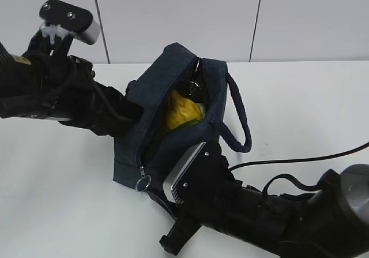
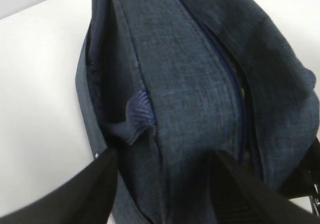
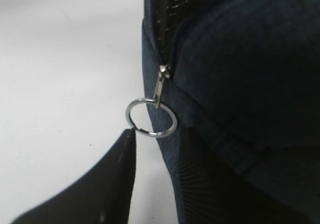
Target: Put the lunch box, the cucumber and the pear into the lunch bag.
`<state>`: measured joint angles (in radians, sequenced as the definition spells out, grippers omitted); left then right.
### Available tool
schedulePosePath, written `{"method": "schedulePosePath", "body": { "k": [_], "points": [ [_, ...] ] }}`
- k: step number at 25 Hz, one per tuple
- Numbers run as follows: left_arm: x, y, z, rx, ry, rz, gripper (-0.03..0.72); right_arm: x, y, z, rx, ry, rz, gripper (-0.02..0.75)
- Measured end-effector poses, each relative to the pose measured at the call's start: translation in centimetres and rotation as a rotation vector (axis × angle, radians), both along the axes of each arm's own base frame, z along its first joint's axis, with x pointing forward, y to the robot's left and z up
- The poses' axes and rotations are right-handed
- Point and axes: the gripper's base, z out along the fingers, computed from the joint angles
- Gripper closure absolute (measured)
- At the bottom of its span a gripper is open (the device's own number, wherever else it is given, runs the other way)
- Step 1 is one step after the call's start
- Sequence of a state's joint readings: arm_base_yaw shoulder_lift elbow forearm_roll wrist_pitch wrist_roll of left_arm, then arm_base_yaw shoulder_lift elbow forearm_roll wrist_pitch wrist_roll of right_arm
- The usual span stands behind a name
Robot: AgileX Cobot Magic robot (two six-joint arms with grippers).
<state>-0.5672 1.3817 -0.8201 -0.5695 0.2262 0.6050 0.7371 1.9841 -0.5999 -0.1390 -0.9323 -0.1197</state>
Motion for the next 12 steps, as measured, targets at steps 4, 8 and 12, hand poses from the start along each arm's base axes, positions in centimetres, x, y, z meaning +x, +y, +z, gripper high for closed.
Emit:
{"method": "schedulePosePath", "body": {
  "k": [4, 8, 12],
  "points": [
    [-0.2, 0.1, 0.28, 0.004, -0.007, -0.009, 0.326, 0.16, -0.16, -0.04, 0.001, 0.007, -0.029, 0.492],
    [-0.52, 0.26, 0.74, 0.009, -0.019, -0.023, 0.326, 0.18, -0.12, -0.02, -0.004, 0.001, -0.024, 0.492],
    [-0.77, 0.25, 0.52, 0.027, 0.006, -0.045, 0.325, 0.32, 0.47, 0.13, -0.023, -0.007, 0.025, 0.492]
  ]
}}
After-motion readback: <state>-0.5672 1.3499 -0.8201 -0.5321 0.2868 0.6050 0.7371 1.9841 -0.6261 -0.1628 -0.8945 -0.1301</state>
